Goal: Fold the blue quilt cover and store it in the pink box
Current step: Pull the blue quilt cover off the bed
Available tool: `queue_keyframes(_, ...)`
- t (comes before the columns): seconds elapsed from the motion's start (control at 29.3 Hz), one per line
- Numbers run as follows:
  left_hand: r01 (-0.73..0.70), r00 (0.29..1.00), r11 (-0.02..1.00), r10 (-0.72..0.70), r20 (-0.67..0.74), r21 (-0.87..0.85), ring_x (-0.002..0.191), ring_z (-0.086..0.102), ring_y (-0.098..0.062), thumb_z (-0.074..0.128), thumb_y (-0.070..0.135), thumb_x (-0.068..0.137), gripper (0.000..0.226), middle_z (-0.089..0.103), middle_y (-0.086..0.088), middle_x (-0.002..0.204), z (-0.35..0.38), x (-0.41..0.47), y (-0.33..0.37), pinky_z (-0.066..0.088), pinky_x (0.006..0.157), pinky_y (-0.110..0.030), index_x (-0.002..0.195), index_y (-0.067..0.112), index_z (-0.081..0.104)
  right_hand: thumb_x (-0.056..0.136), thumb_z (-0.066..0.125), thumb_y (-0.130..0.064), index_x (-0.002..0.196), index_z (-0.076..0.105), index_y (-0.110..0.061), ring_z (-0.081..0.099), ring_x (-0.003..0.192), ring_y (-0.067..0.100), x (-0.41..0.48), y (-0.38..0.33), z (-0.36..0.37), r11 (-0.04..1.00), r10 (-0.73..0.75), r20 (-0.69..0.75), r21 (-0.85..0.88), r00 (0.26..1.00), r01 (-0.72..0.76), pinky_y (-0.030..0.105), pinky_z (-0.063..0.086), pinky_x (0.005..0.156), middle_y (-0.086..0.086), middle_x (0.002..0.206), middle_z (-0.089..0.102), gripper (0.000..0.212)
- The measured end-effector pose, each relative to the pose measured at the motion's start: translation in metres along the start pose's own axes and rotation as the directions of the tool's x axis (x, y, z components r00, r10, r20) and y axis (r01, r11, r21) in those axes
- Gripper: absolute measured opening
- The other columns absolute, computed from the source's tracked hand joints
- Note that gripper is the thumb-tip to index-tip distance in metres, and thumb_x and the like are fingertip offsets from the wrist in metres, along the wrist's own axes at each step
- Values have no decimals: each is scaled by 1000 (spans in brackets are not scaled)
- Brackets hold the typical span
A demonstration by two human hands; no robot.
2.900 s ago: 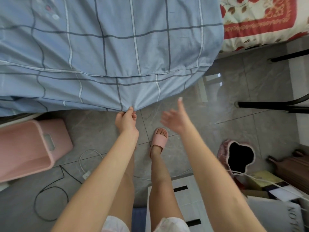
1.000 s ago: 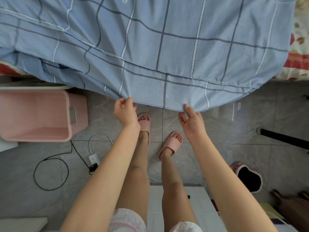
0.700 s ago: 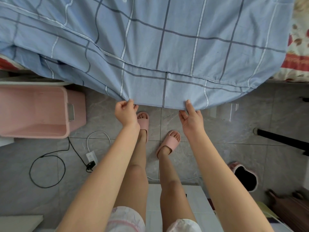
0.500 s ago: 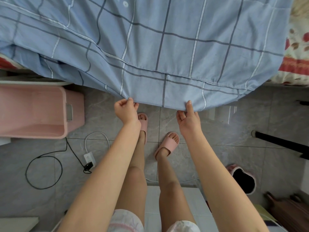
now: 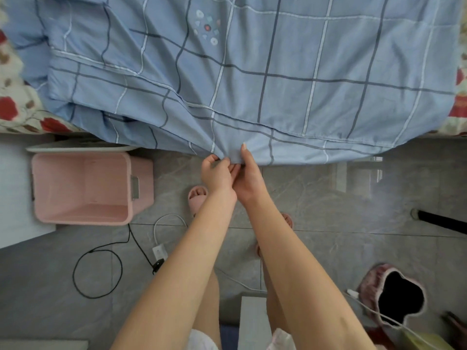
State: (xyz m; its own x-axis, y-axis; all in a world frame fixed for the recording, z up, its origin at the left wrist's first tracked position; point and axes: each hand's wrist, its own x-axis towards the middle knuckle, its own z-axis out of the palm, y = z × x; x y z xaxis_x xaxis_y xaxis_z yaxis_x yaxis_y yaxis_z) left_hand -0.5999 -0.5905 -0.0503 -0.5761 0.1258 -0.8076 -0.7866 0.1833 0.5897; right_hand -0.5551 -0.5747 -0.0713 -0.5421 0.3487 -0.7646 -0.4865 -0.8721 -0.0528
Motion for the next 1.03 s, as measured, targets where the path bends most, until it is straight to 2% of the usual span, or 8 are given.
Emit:
queue_keyframes(0.1, -20, 1000, 998, 20, 12, 60, 84, 65, -24, 48, -8, 90, 23, 63, -20, 101, -14, 9, -8, 58, 71, -28, 108, 6, 51, 96, 50, -21, 106, 60, -2, 68, 85, 19, 14, 8, -4, 991, -79, -119, -118, 990, 65, 29, 54, 84, 10, 96, 69, 23)
queue_keyframes(0.21, -42, 997, 989, 33, 65, 141, 94, 61, -24, 53, -5, 87, 27, 63, -16, 105, -29, 23, -6, 52, 85, -34, 112, 5, 54, 95, 52, -15, 117, 57, 0, 66, 95, 23, 16, 13, -17, 970, -144, -167, -221, 975, 105, 29, 54, 82, 14, 109, 65, 27)
queue_keyframes(0.31, 5, 980, 995, -24, 200, 98, 95, 60, -16, 53, 3, 89, 24, 62, -5, 103, -33, 39, 12, 49, 80, -29, 111, 10, 57, 95, 52, -12, 119, 56, -12, 67, 99, 17, 7, 14, -21, 943, -232, -178, -281, 956, 177, 27, 54, 83, 3, 111, 67, 24)
queue_keyframes(0.48, 192, 968, 980, -180, 175, -52, 104, 58, -22, 58, 16, 93, 11, 62, -4, 109, -38, 90, 73, 50, 79, -33, 104, 18, 56, 94, 54, -12, 120, 52, -18, 67, 96, 13, 3, 18, -9, 936, -311, -283, -256, 907, 241, 24, 56, 75, -2, 114, 64, 27)
queue_keyframes(0.65, 56, 998, 998, -57, 7, 31, 101, 59, -26, 59, 17, 92, 9, 62, -3, 95, -48, 134, 120, 50, 91, -42, 85, 18, 55, 93, 56, -15, 108, 57, -20, 68, 91, 12, 8, 22, -1, 943, -329, -377, -186, 866, 277, 24, 55, 74, -2, 109, 66, 15)
queue_keyframes(0.75, -24, 997, 967, 40, -60, 256, 83, 55, -18, 60, 24, 92, 21, 57, 0, 82, -70, 143, 128, 48, 74, -31, 75, 15, 53, 93, 58, -17, 105, 59, -18, 70, 85, 10, 13, 24, 4, 937, -350, -408, -166, 843, 309, 25, 54, 74, -4, 98, 71, 12)
queue_keyframes(0.82, -58, 994, 946, 85, -70, 320, 69, 45, -14, 59, 23, 92, 27, 50, 0, 74, -84, 141, 126, 37, 60, -24, 70, 13, 48, 93, 58, -16, 102, 60, -18, 70, 82, 8, 15, 27, 6, 930, -367, -419, -159, 831, 330, 25, 53, 75, -7, 88, 74, 10)
queue_keyframes(1.03, -149, 982, 900, 183, -45, 409, 69, 46, -13, 57, 18, 92, 26, 48, 0, 74, -118, 130, 120, 41, 69, -29, 70, 13, 44, 92, 60, -15, 101, 60, -17, 71, 78, 8, 19, 37, 2, 927, -376, -446, -175, 812, 333, 23, 56, 69, -7, 84, 74, 10)
